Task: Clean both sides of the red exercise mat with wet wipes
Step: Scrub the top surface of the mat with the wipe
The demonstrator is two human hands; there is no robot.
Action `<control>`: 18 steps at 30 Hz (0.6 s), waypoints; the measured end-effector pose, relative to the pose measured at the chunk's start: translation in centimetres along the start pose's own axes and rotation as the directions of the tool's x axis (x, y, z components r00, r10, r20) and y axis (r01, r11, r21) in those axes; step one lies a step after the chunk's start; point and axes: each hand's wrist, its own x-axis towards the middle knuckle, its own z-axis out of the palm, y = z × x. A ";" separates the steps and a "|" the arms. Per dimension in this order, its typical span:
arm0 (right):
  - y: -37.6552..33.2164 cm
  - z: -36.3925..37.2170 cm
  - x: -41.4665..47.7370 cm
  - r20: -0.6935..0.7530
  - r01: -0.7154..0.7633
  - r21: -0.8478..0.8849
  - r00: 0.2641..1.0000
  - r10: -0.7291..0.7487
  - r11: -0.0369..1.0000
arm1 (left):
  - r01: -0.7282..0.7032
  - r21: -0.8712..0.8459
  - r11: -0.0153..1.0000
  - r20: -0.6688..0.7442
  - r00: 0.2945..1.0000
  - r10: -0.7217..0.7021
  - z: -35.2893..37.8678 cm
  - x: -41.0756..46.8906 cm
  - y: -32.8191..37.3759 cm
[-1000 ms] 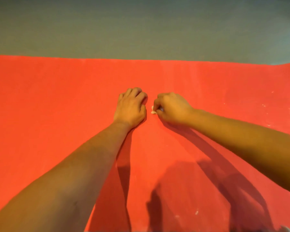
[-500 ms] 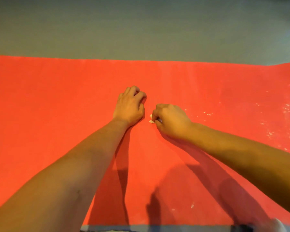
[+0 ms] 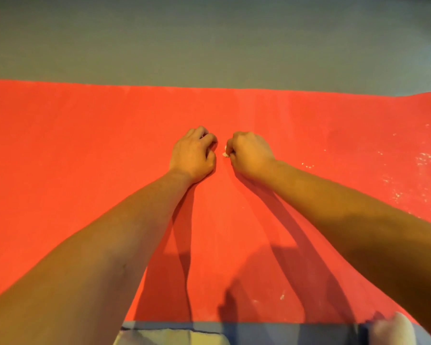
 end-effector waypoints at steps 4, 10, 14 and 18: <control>-1.5 0.5 -6.9 0.040 0.118 0.071 0.992 -0.121 0.990 | -0.001 0.046 0.999 0.049 0.999 -0.001 -0.4 -0.1 0.5; -2.9 0.7 -13.5 0.072 0.206 0.116 0.974 -0.215 0.972 | 0.052 0.079 0.996 0.199 0.978 -0.067 -2.0 -1.0 1.7; -2.0 0.7 -6.9 -0.009 0.071 0.032 0.997 -0.071 0.997 | 0.095 0.038 0.995 0.339 0.935 -0.102 -3.0 -3.4 2.6; -1.6 0.5 -3.4 0.017 -0.042 -0.046 0.999 0.043 0.998 | 0.080 0.041 0.996 0.446 0.891 -0.090 -5.0 -6.5 3.6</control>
